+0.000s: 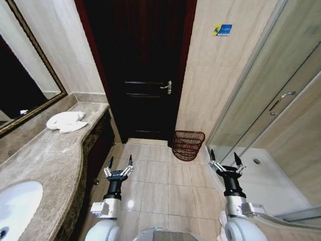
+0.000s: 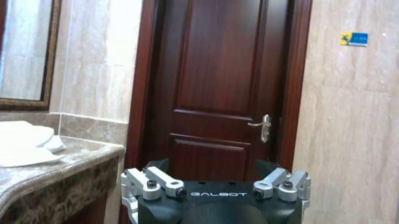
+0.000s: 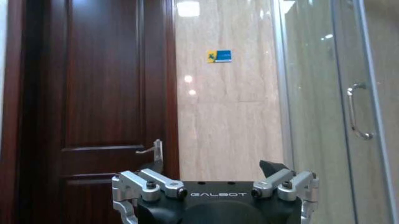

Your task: Discard the used towel into the hamper.

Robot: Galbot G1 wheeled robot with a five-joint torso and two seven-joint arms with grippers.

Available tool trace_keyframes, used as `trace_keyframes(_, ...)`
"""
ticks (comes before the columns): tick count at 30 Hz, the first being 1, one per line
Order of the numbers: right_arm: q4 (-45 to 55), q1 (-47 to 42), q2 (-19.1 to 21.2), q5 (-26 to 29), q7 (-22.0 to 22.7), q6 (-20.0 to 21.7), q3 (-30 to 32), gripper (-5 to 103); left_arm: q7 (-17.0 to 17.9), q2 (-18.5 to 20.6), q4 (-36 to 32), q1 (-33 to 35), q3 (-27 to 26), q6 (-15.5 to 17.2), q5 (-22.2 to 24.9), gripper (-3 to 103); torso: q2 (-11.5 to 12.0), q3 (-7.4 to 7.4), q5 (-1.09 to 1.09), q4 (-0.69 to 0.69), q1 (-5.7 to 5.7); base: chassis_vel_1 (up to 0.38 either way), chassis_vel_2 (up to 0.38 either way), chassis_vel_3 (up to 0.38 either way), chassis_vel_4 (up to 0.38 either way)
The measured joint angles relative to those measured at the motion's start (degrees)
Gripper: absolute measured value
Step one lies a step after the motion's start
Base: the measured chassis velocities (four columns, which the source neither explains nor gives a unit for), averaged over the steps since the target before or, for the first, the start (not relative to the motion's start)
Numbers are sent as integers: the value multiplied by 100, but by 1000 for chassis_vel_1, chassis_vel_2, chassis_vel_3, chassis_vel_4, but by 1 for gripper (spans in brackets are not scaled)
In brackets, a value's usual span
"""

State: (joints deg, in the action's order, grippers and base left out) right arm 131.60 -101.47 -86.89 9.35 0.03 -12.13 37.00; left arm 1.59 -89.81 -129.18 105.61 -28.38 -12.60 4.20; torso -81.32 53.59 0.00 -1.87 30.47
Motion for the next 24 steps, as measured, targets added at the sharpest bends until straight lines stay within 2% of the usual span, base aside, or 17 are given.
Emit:
trace_keyframes(5,-146,-79,-51,-68,43,-241,3,100,2,95,72,-27,-49,-48,-76,94,0,0,0,0,0,0,0,0,0)
trace_keyframes(7,-201,-65,-83,-167,329,-345,-30,100,109,50,89,-68,-49,-174,-35,94,0,0,-1,1,0,0,0,0,0)
trace_keyframes(8,-201,-65,-83,-167,329,-345,-30,100,109,50,89,-68,-49,-174,-35,94,0,0,-1,1,0,0,0,0,0)
trace_keyframes(9,-240,-11,-101,-217,550,-403,-41,100,250,1,92,-96,-16,-249,-4,94,0,0,1,1,0,0,0,0,0)
trace_keyframes(11,-277,48,-93,-247,734,-449,-39,100,348,-55,91,-117,12,-283,13,88,0,0,0,0,0,0,0,0,0)
trace_keyframes(16,-302,107,-21,-278,832,-538,-61,100,316,-66,84,-129,-14,-290,-29,83,0,0,0,0,0,0,0,0,0)
trace_keyframes(24,-293,145,-30,-375,957,-613,-72,100,321,-69,20,-123,-41,-288,-27,87,0,0,0,0,0,0,0,0,0)
